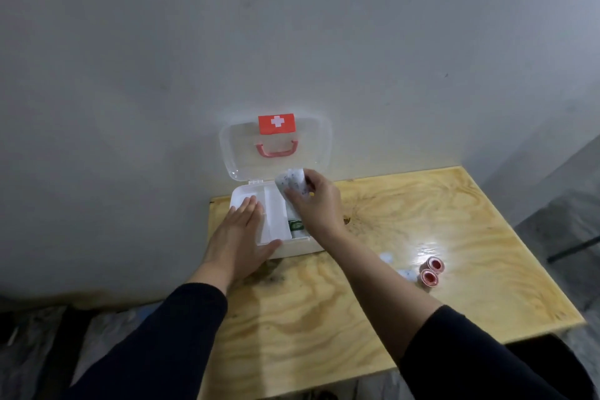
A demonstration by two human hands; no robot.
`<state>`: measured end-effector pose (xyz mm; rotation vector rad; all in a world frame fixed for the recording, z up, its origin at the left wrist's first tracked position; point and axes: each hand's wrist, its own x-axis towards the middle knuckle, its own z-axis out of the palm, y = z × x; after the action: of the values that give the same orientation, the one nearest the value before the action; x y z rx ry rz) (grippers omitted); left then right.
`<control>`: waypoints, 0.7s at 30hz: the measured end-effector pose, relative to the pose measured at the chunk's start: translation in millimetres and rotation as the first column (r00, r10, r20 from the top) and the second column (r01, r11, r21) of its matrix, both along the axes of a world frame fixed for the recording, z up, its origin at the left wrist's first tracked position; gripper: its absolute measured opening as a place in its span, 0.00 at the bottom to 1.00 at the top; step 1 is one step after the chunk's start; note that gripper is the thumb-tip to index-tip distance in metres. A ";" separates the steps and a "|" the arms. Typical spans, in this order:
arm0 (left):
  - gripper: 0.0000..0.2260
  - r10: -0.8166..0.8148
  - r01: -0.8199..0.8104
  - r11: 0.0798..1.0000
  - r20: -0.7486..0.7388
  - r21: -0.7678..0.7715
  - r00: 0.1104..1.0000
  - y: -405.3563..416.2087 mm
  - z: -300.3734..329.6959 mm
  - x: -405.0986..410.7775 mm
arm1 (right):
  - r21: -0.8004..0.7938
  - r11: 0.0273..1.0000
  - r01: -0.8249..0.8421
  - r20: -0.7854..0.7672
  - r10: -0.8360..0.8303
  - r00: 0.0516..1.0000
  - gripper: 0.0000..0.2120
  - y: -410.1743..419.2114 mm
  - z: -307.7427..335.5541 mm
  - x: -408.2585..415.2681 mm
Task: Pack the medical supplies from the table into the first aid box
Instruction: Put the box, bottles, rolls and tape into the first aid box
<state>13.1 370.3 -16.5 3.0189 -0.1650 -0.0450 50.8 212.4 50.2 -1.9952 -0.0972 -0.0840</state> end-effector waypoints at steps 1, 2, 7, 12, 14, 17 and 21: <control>0.40 0.028 -0.028 0.999 0.015 -0.033 0.999 -1.4 1.0 -3.6 | -0.006 1.000 0.019 0.002 -0.019 1.000 0.06 4.6 -6.7 -1.6; 0.39 0.046 -0.045 0.998 0.028 -0.049 0.999 -2.0 0.6 -7.2 | -0.005 0.999 0.036 -0.006 -0.036 0.999 0.05 8.3 -12.8 -2.2; 0.40 -0.016 0.021 0.996 0.055 -0.083 0.998 -5.1 -10.7 -22.0 | -0.037 0.999 0.035 -0.114 -0.039 0.993 0.16 18.5 -36.3 -2.4; 0.31 -0.021 0.022 0.998 0.019 -0.058 1.000 -4.6 -12.8 -26.7 | -0.204 0.977 0.065 -0.198 -0.107 0.974 0.09 17.5 -46.6 7.9; 0.31 -0.026 0.027 0.998 0.015 -0.055 1.000 -3.2 -12.8 -25.8 | -0.240 0.968 0.071 -0.209 -0.123 0.970 0.11 17.2 -44.0 10.2; 0.31 -0.021 0.021 0.999 0.014 -0.026 1.000 -3.1 -14.9 -23.8 | -0.286 0.956 0.069 -0.218 -0.135 0.967 0.12 16.1 -42.1 8.9; 0.32 -0.036 0.036 0.999 0.024 0.015 0.999 -3.1 -19.4 -22.6 | -0.405 0.914 0.008 -0.217 -0.104 0.971 0.12 12.5 -50.2 8.0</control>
<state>-9.5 367.2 -35.9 3.0324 -0.2226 -0.0123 58.8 224.9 0.0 -2.4051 0.1051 0.1479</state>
